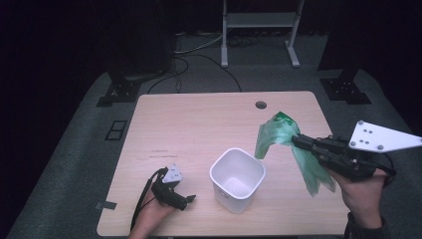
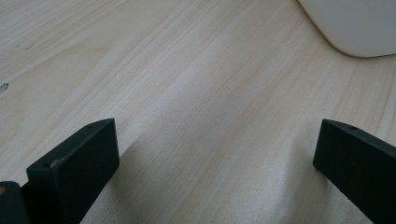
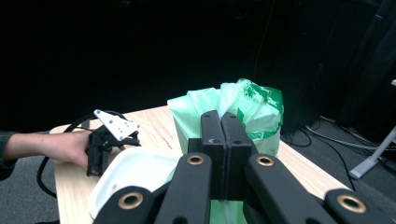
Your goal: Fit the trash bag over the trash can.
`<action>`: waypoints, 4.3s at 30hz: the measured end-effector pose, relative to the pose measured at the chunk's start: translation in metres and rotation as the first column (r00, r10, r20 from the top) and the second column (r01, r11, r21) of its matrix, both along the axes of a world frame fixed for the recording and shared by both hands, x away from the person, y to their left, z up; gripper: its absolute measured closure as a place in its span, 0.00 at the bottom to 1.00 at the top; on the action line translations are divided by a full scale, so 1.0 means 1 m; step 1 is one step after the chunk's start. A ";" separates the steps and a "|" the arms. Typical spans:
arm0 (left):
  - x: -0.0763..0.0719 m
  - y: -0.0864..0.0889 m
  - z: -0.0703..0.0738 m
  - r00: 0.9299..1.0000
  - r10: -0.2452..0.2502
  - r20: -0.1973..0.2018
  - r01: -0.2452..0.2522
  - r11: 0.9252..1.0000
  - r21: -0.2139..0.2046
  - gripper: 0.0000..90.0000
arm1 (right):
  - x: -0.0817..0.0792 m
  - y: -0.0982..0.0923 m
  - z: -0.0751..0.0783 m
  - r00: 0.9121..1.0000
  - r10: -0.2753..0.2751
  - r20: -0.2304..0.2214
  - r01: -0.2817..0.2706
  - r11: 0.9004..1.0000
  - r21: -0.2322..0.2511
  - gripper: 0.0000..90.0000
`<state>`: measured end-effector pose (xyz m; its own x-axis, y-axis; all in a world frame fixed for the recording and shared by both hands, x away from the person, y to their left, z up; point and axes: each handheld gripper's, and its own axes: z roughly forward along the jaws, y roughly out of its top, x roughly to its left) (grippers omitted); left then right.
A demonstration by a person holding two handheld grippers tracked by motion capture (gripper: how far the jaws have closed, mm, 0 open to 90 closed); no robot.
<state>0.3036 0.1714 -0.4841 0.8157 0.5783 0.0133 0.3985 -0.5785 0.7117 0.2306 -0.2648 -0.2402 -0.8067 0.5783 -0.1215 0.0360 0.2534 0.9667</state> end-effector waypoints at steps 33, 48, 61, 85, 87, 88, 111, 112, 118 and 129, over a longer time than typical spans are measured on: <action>0.000 0.000 0.000 1.000 0.001 -0.001 -0.001 1.000 -0.001 0.00 | -0.011 0.043 -0.020 0.988 0.149 -0.040 -0.151 0.988 -0.038 1.00; 0.000 0.000 0.000 1.000 0.001 -0.002 -0.001 1.000 0.000 0.00 | 0.018 0.060 -0.069 0.975 0.156 -0.161 -0.173 0.980 -0.100 1.00; 0.000 0.000 0.000 1.000 0.001 -0.001 -0.001 1.000 0.000 0.00 | 0.014 0.066 -0.096 0.969 0.149 -0.196 -0.180 0.973 -0.148 1.00; 0.000 0.000 0.000 1.000 0.001 -0.001 -0.001 1.000 -0.001 0.00 | 0.005 0.042 -0.093 0.971 0.124 -0.202 -0.146 0.985 -0.097 0.66; 0.000 0.000 0.000 1.000 0.001 -0.001 -0.001 1.000 0.000 0.00 | -0.001 0.029 -0.090 0.976 0.099 -0.193 -0.118 0.989 -0.089 0.65; 0.000 0.000 0.000 1.000 0.001 -0.001 -0.001 1.000 0.000 0.00 | -0.001 0.029 -0.090 0.976 0.099 -0.193 -0.118 0.989 -0.089 0.65; 0.000 0.000 0.000 1.000 0.001 -0.001 -0.001 1.000 0.000 0.00 | -0.058 -0.036 -0.141 0.960 0.017 -0.280 -0.032 0.998 -0.047 0.65; 0.000 0.000 0.000 1.000 0.001 -0.001 -0.001 1.000 0.000 0.00 | -0.061 -0.036 -0.143 0.957 0.025 -0.288 -0.039 0.998 -0.042 0.65; 0.000 0.000 0.000 1.000 0.001 -0.001 -0.001 1.000 0.000 0.00 | -0.061 -0.034 -0.154 0.946 0.015 -0.322 -0.041 0.996 -0.075 0.67; 0.000 0.002 0.002 1.000 0.007 -0.009 -0.007 1.000 0.003 0.00 | -0.058 -0.035 -0.156 0.946 0.019 -0.325 -0.048 0.996 -0.081 1.00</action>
<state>0.3033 0.1735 -0.4822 0.8118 0.5839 0.0074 0.4093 -0.5779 0.7061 0.1726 -0.2995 -0.3959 -0.8296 0.5492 0.1007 0.3330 0.3421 0.8787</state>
